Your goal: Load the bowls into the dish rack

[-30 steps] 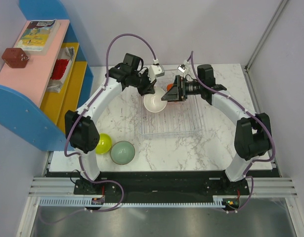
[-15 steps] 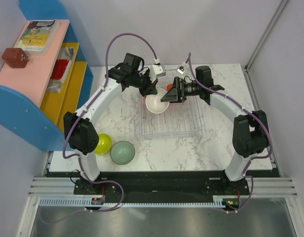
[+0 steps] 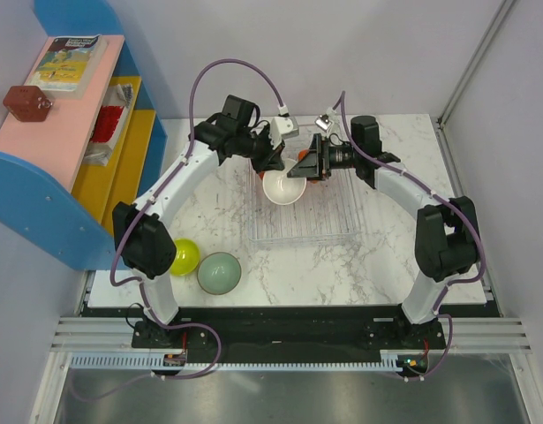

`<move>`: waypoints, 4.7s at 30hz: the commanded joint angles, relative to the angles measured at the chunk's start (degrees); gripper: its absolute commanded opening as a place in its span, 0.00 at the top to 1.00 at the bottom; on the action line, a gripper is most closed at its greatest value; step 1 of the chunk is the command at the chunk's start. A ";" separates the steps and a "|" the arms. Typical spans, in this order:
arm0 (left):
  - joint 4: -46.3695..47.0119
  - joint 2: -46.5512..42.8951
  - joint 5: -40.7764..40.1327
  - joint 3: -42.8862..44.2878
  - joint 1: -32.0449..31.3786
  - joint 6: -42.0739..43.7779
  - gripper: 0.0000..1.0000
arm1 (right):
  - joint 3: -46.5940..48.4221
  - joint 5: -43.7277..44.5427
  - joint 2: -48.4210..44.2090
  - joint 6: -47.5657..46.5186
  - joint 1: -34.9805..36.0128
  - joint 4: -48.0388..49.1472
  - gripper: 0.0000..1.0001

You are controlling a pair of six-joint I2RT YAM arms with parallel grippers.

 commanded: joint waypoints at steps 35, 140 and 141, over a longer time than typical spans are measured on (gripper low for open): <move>2.35 -1.87 1.70 2.90 -0.31 -1.33 0.98 | -0.64 -10.13 0.44 -0.76 -1.72 3.66 0.20; 10.43 -41.86 10.84 -44.65 27.90 -9.41 0.00 | 13.07 82.50 0.09 -56.57 14.62 -43.36 1.00; 10.43 -41.86 10.84 -44.65 27.81 -9.50 0.00 | 12.81 83.03 0.52 -56.75 15.15 -43.36 1.00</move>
